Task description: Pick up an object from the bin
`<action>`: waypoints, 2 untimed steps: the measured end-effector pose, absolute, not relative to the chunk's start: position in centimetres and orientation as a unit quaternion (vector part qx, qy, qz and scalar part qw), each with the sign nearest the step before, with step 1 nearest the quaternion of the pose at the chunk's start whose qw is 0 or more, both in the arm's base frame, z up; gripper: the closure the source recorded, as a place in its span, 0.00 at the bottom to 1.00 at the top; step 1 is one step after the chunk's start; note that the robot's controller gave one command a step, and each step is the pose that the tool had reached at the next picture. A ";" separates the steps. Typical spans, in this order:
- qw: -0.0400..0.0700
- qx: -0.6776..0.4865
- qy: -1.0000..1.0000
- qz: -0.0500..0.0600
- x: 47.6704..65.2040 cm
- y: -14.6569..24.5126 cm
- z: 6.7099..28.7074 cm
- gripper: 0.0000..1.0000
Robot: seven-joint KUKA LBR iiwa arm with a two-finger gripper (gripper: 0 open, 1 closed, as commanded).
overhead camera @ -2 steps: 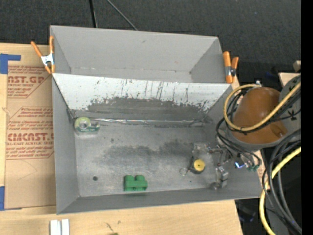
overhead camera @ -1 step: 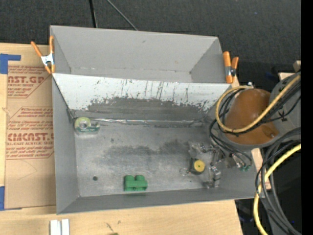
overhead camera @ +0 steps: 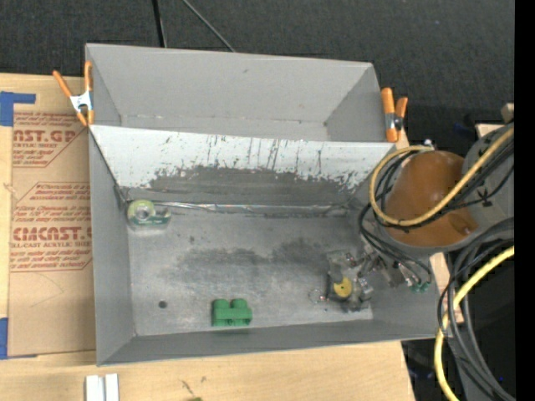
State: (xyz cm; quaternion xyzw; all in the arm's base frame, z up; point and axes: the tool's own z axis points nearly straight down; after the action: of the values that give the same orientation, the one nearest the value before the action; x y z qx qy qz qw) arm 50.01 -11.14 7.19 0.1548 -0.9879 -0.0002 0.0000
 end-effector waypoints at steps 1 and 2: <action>-0.005 0.117 -0.993 0.001 49.5 -9.4 22.4 1.00; 0.002 0.106 -0.994 -0.002 48.8 -6.3 16.3 1.00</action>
Offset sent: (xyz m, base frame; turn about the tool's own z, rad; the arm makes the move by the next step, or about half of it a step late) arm -0.0069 0.0171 0.1476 0.0760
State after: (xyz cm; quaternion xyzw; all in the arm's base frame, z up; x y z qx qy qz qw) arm 48.79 -6.28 16.32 0.1062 -0.9943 -0.0020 0.0022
